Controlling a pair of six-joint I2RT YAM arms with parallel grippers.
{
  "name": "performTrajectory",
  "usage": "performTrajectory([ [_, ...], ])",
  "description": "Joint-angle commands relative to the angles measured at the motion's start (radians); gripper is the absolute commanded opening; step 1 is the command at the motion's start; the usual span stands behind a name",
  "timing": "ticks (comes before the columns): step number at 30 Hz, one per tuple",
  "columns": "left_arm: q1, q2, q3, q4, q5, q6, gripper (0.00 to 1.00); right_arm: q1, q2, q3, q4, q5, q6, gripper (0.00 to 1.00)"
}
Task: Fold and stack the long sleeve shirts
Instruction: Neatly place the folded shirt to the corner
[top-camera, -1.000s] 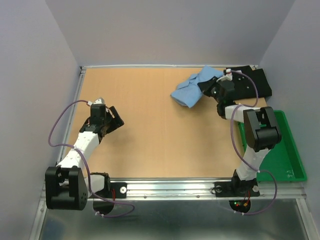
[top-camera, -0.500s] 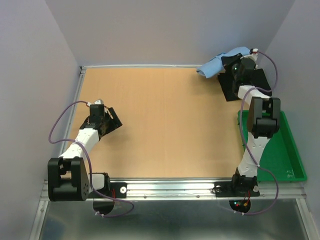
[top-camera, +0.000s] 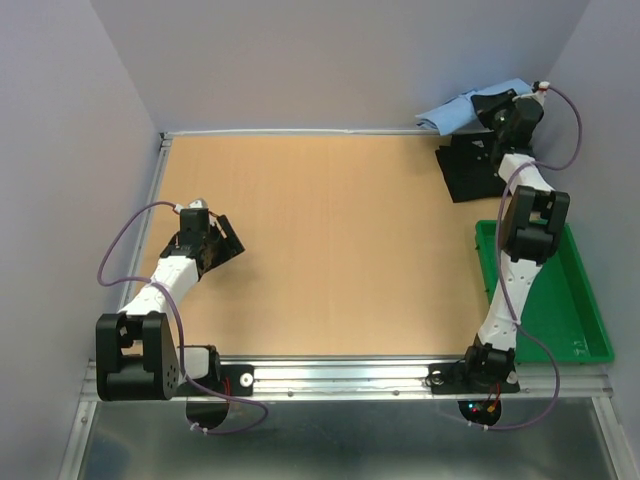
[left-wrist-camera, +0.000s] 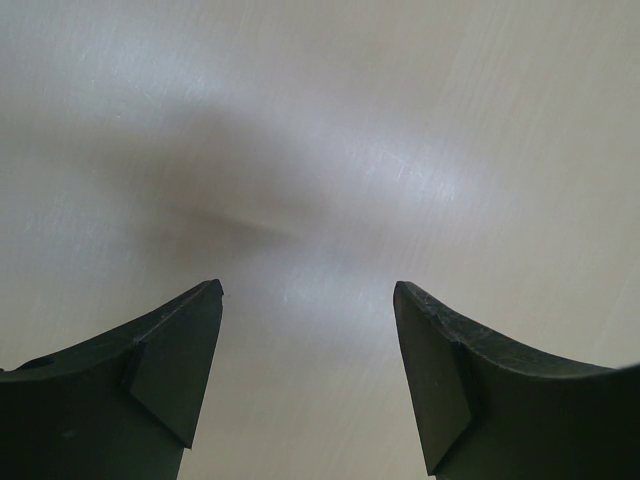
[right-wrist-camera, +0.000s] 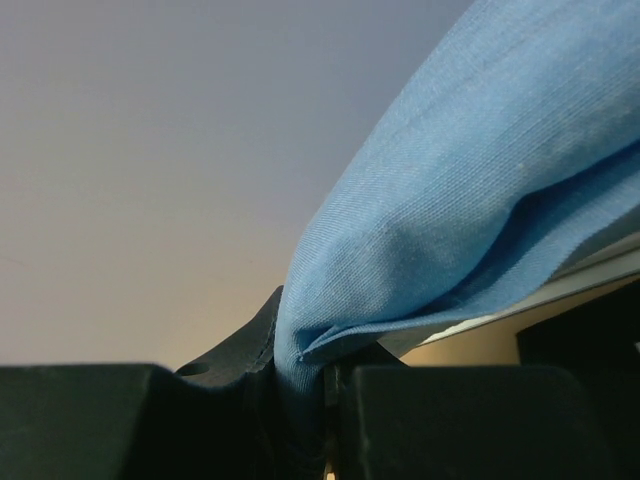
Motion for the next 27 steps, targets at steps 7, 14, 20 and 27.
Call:
performTrajectory([
  [7, 0.003, -0.022, -0.001, 0.030, -0.004, 0.018, 0.80, -0.120, 0.042, 0.100, 0.015, -0.146, 0.035, 0.01],
  [14, 0.003, -0.024, -0.006, 0.034, 0.006, 0.017, 0.80, -0.171, 0.088, 0.128, -0.011, -0.242, 0.028, 0.01],
  [20, 0.003, -0.021, -0.006, 0.034, 0.009, 0.015, 0.80, -0.185, 0.059, 0.039, -0.002, -0.250, 0.025, 0.01],
  [27, 0.003, -0.021, -0.006, 0.034, 0.012, 0.014, 0.80, -0.203, -0.056, -0.172, 0.020, -0.178, 0.055, 0.01],
])
